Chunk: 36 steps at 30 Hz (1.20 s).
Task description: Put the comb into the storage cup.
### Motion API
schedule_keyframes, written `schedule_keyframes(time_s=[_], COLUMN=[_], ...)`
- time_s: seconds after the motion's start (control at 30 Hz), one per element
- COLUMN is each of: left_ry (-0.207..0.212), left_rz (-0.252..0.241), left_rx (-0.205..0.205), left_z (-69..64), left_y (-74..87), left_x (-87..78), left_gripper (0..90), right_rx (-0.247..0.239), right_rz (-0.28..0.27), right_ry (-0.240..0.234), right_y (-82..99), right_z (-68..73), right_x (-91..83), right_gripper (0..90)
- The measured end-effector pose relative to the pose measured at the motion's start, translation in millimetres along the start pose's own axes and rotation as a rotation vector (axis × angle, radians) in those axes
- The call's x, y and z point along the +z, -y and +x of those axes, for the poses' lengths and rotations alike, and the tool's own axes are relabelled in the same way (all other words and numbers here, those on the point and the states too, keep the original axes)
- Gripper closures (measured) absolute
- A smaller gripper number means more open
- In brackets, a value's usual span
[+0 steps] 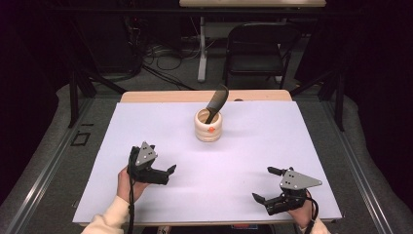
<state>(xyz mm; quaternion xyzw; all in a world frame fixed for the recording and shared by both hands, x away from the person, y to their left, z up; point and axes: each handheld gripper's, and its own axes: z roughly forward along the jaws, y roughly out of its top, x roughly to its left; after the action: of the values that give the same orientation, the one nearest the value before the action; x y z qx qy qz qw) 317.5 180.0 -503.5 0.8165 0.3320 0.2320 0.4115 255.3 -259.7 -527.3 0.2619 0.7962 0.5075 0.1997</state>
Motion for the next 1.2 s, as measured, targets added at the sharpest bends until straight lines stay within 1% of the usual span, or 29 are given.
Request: schedule_keyframes(time_s=[0.03,0.33,0.43,0.63,0.7,0.87,1.13,1.2], left_ry=[0.001,0.006,-0.005,-0.001,-0.004,-0.007,-0.017,-0.017], left_rz=[-0.003,-0.01,-0.024,-0.031,-0.032,-0.044,-0.062,-0.058], left_rx=[-0.006,-0.009,-0.011,-0.026,-0.024,-0.022,-0.033,-0.032], left_z=[-0.8,-5.2,-6.5,-8.6,-9.6,-12.5,-16.3,-17.3], left_y=[1.0,12.4,15.8,23.0,24.6,28.4,36.5,39.4], left_x=[-1.3,-12.1,-15.9,-21.7,-23.9,-28.2,-34.2,-35.6], left_gripper=[0.0,0.0,0.0,0.0,0.0,0.0,0.0,0.0], right_rx=[0.001,0.005,0.005,0.002,0.008,0.003,0.003,0.003], right_rz=[-0.003,0.001,0.002,0.008,0.009,0.007,0.015,0.014], right_ry=[0.0,0.0,0.002,-0.001,-0.001,0.0,0.001,0.001], right_y=[0.0,0.4,0.4,0.3,0.8,0.6,1.3,1.3], right_z=[-0.1,-0.1,0.1,0.4,0.1,0.3,-0.1,0.0], right_x=[-0.2,0.0,-0.9,0.9,0.6,-0.1,0.5,0.6], right_gripper=[0.0,0.0,0.0,0.0,0.0,0.0,0.0,0.0])
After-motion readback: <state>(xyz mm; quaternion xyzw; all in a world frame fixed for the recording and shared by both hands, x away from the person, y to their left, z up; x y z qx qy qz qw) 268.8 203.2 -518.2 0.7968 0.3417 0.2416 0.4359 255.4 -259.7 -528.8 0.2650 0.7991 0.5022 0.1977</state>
